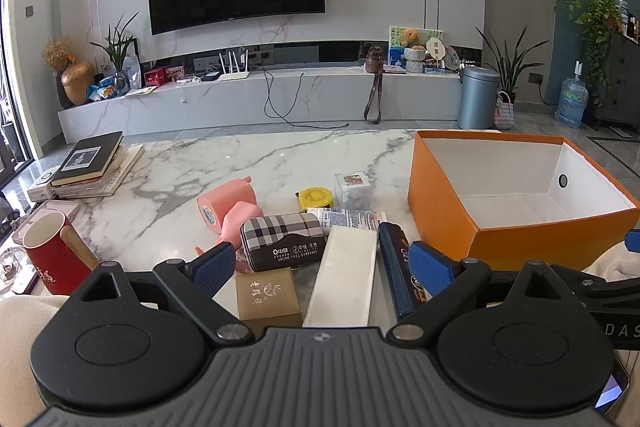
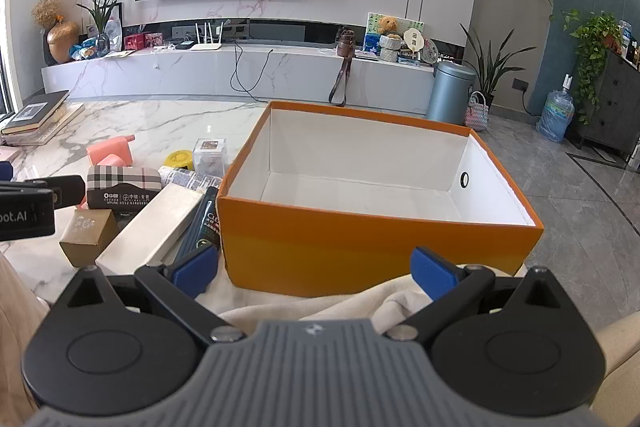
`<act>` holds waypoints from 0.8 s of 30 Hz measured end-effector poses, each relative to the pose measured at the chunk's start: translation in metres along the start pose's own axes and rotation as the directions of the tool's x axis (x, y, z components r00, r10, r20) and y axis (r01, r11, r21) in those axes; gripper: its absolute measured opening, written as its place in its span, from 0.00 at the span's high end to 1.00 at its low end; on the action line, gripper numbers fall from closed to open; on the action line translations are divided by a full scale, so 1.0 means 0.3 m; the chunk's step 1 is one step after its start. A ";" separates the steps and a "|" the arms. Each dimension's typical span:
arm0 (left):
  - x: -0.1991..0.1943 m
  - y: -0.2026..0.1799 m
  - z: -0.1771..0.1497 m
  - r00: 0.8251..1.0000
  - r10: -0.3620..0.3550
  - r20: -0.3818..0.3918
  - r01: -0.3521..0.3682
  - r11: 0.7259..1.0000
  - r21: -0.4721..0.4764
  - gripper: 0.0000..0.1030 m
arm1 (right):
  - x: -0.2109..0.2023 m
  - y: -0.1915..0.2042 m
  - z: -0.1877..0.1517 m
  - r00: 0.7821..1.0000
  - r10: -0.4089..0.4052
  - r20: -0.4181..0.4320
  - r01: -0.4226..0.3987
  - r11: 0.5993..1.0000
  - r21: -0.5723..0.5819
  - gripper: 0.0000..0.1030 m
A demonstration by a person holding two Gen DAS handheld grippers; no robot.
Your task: Organize rigid objects
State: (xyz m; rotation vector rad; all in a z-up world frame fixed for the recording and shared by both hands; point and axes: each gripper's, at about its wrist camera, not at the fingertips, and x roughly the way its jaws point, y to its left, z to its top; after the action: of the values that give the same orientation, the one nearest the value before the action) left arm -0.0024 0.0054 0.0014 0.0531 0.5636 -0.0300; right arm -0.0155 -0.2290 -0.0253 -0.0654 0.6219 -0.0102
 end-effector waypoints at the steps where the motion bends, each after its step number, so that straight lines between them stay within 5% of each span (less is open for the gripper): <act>1: 0.000 0.000 0.000 1.000 0.000 0.001 0.000 1.000 0.000 0.00 | 0.000 0.000 0.000 1.000 0.000 0.000 0.000 1.000 0.000 0.02; 15: 0.001 0.000 -0.001 1.000 -0.003 -0.003 0.003 1.000 0.001 0.00 | 0.003 0.003 -0.002 1.000 0.001 -0.004 -0.001 1.000 0.001 0.02; 21: 0.035 0.022 0.009 0.996 -0.045 -0.074 0.045 0.999 -0.004 0.00 | 0.019 0.016 -0.005 0.998 0.069 -0.016 -0.069 0.997 -0.020 0.04; 24: 0.056 0.048 0.019 0.991 -0.059 -0.117 0.060 0.998 0.002 0.14 | 0.031 0.021 0.005 0.990 0.136 -0.025 -0.137 0.990 -0.026 0.16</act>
State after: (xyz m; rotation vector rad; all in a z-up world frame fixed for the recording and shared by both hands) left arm 0.0156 0.0191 -0.0022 0.0439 0.6821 -0.0875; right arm -0.0072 -0.2231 -0.0301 -0.0493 0.6489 0.1302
